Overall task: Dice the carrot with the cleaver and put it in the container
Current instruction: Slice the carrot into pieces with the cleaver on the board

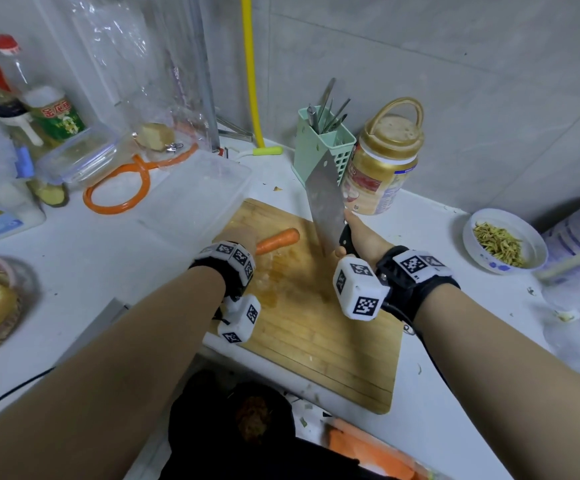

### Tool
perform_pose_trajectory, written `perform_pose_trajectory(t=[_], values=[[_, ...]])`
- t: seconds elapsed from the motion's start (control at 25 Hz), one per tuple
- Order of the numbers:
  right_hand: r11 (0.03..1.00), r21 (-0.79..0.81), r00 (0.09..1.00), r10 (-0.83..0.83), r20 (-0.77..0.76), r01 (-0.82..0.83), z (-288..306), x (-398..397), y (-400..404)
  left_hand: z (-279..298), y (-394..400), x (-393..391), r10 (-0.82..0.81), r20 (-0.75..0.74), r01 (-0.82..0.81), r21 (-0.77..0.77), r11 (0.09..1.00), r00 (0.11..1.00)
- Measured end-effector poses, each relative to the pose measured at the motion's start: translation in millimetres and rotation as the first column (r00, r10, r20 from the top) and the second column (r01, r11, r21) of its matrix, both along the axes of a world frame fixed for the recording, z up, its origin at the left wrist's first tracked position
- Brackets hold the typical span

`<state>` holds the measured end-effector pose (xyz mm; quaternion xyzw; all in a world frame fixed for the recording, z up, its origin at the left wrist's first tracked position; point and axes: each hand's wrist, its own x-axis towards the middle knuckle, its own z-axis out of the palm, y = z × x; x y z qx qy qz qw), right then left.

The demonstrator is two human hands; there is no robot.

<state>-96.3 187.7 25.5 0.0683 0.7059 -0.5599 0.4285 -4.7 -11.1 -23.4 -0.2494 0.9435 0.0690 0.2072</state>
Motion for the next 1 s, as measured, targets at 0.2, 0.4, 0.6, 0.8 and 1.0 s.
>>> perform_pose_trajectory(t=[0.2,0.4,0.6,0.8,1.0], values=[[0.994,0.072,0.997,0.081,0.02,-0.082,-18,5,14,2,5,-14,-0.318,0.187,0.291,0.159,0.944,0.93],[0.998,0.067,0.999,0.015,0.044,-0.018,-23,14,34,9,11,-27,-0.633,0.291,0.656,0.026,0.755,0.717],[0.988,0.135,0.994,0.067,0.09,-0.079,-29,31,46,7,22,-37,-0.726,0.175,0.744,-0.086,0.662,0.666],[0.968,0.145,0.977,0.192,0.095,-0.204,-23,50,48,-6,32,-29,-0.565,0.03,0.564,0.04,0.825,0.824],[0.96,0.149,0.97,0.224,0.094,-0.236,-16,56,45,-7,36,-4,-0.192,-0.23,0.213,0.07,0.975,0.954]])
